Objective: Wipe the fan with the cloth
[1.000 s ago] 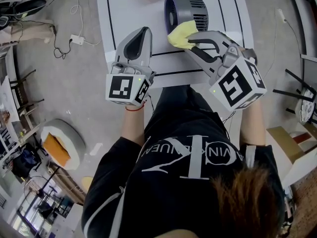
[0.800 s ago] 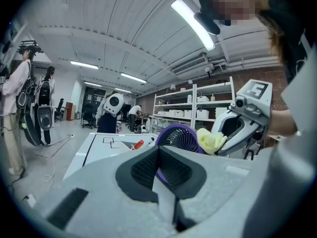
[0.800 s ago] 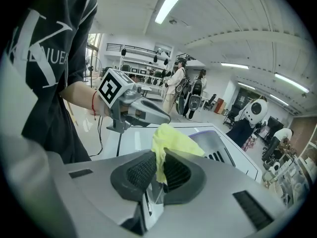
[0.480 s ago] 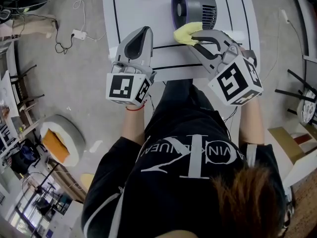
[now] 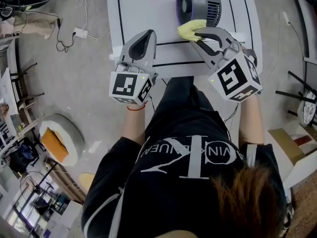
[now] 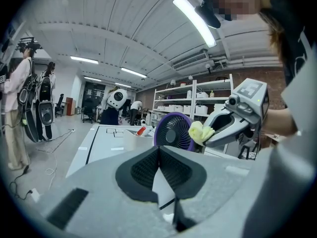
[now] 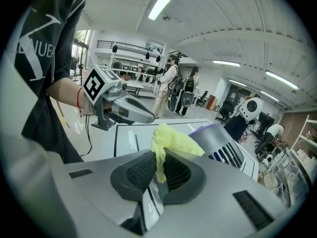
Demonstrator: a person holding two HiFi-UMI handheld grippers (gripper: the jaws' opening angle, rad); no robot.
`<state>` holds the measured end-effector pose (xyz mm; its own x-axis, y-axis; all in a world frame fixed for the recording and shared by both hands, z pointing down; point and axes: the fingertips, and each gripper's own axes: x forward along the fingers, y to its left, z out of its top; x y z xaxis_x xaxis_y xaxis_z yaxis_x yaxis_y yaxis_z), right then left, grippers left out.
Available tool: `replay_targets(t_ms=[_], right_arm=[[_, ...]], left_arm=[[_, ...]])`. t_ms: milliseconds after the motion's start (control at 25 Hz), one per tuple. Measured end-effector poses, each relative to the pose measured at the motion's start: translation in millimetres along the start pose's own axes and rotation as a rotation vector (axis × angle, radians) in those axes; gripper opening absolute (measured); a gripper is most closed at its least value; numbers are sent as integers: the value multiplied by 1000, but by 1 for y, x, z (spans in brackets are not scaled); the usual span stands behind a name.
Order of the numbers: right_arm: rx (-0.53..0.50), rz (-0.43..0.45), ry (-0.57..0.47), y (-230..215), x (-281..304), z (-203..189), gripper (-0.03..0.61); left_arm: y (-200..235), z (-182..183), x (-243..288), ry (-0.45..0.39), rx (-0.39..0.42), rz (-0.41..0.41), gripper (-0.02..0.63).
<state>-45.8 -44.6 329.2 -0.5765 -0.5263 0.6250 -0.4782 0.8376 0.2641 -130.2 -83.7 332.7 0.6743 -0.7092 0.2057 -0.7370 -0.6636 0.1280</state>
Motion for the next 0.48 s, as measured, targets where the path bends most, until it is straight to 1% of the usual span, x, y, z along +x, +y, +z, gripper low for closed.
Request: replay_targets(t_ms=[40,160,280,400,480], right_arm=[[4,0,-3,1,1,0,32],[21,-1,-17,3,1,-1,32],[44,-7,-53,2,-1,0,32],[78,-23,-100,0,-6,2,32],[86,-30,-121,-1,-9,6,32]], left_arm=[[-2,-4,-1,10,-1,-7,9],[-8,-15,1,42,-4,-32,42],[-17,-24,5,79,0,-63,63],[-29,-36,13,125,18,-113,99],[-37,-43,19,151,46,-147,118]])
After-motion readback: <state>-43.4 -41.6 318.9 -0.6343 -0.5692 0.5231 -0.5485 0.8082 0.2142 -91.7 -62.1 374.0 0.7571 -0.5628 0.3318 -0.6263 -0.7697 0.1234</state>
